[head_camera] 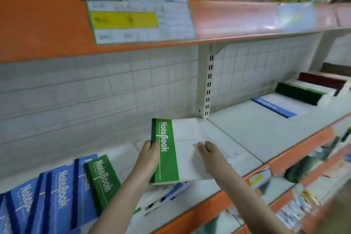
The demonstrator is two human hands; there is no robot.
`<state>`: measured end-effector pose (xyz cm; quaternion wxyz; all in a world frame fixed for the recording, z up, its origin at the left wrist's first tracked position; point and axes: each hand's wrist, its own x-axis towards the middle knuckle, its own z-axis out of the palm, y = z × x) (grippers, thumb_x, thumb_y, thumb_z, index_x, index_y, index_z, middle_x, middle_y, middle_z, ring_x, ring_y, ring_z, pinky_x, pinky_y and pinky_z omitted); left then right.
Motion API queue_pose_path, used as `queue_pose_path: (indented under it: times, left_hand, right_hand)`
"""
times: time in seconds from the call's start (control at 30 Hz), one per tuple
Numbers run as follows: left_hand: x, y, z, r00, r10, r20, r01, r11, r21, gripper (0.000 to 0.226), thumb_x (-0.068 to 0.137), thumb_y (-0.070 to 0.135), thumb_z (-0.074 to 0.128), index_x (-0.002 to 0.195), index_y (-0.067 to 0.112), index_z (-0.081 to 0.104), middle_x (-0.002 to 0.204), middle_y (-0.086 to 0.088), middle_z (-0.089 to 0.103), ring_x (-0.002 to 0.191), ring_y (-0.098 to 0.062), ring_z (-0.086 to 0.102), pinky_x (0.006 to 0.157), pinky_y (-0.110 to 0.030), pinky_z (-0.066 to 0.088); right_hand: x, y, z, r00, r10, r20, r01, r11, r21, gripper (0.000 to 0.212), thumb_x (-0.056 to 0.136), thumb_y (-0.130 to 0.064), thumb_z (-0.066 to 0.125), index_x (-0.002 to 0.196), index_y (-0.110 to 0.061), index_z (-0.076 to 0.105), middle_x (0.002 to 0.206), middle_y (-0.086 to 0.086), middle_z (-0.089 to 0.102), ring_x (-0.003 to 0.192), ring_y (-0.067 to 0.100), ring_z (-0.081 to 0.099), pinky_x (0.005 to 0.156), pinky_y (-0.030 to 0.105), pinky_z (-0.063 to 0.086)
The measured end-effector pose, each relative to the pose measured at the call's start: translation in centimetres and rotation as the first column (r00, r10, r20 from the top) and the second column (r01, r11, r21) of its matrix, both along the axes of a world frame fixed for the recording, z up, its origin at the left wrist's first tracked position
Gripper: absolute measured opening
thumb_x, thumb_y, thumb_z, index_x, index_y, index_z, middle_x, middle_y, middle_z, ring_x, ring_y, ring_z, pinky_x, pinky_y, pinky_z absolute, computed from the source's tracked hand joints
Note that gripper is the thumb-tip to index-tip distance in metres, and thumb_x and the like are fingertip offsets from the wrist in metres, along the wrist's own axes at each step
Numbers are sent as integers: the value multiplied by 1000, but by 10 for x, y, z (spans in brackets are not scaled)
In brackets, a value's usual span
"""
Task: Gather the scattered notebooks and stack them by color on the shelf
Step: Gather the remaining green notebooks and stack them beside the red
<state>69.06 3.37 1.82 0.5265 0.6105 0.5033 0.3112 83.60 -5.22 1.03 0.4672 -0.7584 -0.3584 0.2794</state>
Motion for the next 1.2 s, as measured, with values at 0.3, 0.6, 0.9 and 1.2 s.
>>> queue_pose_path:
  times: [0.3,0.6,0.9,1.2]
  left_hand:
    - [162,-55,-2,955,-295,25,295,955,-21,21,99,25,39,89,14,54,89,-11,66,79,-24,65,79,-38,51]
    - [317,-146,-11,839,-537,88,542,840,-30,21,98,23,42,88,13,56,85,-8,68,72,-19,65,62,-26,50]
    - [426,-244,-34,683,-720,126,729,681,-61,23,100,25,38,104,15,58,98,-7,67,91,-24,65,81,-36,52]
    - [525,-310,-47,580,-807,111,814,574,-88,20,100,15,38,97,13,57,81,-3,64,65,-11,60,47,-18,44]
  right_hand:
    - [124,-100,-4,941,-335,-43,337,939,72,29,100,-25,38,73,-15,37,68,1,35,59,12,34,38,14,28]
    - [247,-212,-14,806,-589,-51,592,802,84,22,99,-25,40,84,-13,48,82,6,53,76,19,47,67,28,34]
    - [329,-321,-37,687,-725,-48,726,683,76,20,101,-24,39,100,-9,53,97,9,59,89,22,54,76,30,40]
    - [396,-390,-59,534,-841,-92,845,533,31,24,101,-26,38,102,-8,55,103,10,62,92,24,58,73,28,42]
